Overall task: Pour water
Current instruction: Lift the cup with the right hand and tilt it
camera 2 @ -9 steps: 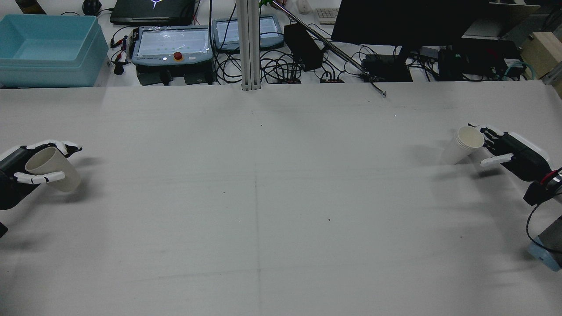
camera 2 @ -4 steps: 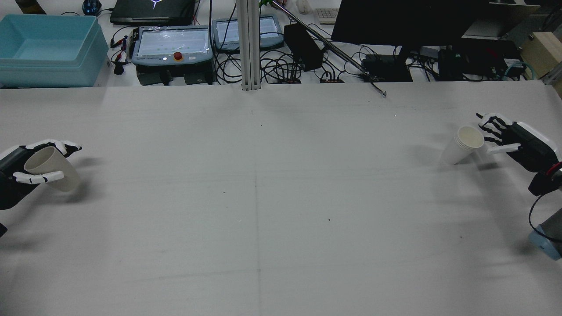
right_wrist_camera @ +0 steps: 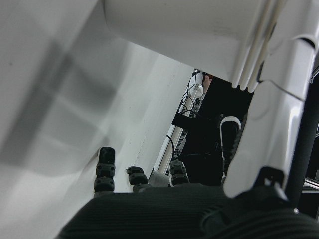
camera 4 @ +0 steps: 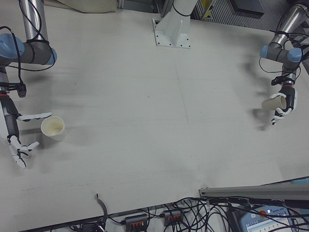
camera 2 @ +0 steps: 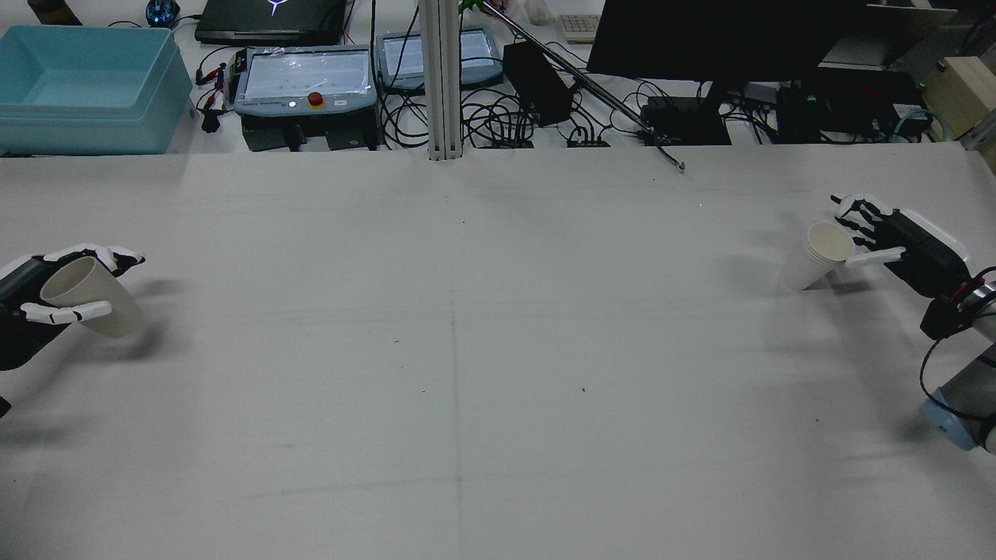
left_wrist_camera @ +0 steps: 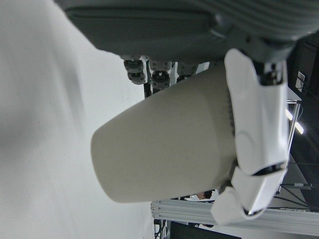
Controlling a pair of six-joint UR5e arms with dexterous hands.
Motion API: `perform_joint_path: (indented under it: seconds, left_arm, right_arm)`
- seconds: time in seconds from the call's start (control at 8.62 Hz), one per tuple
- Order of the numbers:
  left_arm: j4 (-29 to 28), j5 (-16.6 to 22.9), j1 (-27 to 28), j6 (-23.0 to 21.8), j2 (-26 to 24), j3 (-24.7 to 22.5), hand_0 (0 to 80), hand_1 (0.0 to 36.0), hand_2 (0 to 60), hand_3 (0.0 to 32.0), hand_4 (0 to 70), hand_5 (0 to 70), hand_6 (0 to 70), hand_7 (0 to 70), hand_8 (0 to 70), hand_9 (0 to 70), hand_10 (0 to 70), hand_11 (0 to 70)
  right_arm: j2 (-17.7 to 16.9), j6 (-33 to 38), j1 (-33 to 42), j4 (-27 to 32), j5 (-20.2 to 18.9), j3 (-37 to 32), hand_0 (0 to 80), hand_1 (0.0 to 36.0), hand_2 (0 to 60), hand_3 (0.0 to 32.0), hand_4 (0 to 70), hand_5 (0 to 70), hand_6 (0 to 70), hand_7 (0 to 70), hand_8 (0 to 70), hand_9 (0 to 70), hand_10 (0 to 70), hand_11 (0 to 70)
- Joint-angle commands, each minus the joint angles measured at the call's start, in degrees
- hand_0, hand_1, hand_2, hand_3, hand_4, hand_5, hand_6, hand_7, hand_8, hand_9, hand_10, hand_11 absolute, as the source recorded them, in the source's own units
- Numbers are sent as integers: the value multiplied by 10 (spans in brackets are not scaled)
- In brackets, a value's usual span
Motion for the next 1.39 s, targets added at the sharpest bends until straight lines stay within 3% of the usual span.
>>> perform_joint_path:
  seconds: [0.0, 1.04, 1.28]
  left_arm:
    - [0, 0, 0, -4, 2, -1, 564, 320, 600, 0, 700, 700, 238, 342, 198, 197, 56, 96]
    - [-5, -2, -1, -5, 6, -1, 568, 311, 600, 0, 692, 700, 232, 334, 197, 195, 56, 95]
    - [-5, -5, -1, -5, 20, -19, 566, 307, 600, 0, 685, 700, 228, 329, 196, 193, 56, 95]
  right_arm:
    - [1, -4, -12, -1, 0, 0, 543, 179, 1, 320, 0, 551, 5, 151, 53, 54, 31, 65]
    - [19, -29, -51, -3, 0, 9, 552, 187, 11, 320, 0, 562, 4, 166, 55, 57, 27, 60]
    - [22, -39, -70, -4, 0, 20, 556, 193, 20, 320, 0, 573, 7, 177, 59, 59, 26, 59]
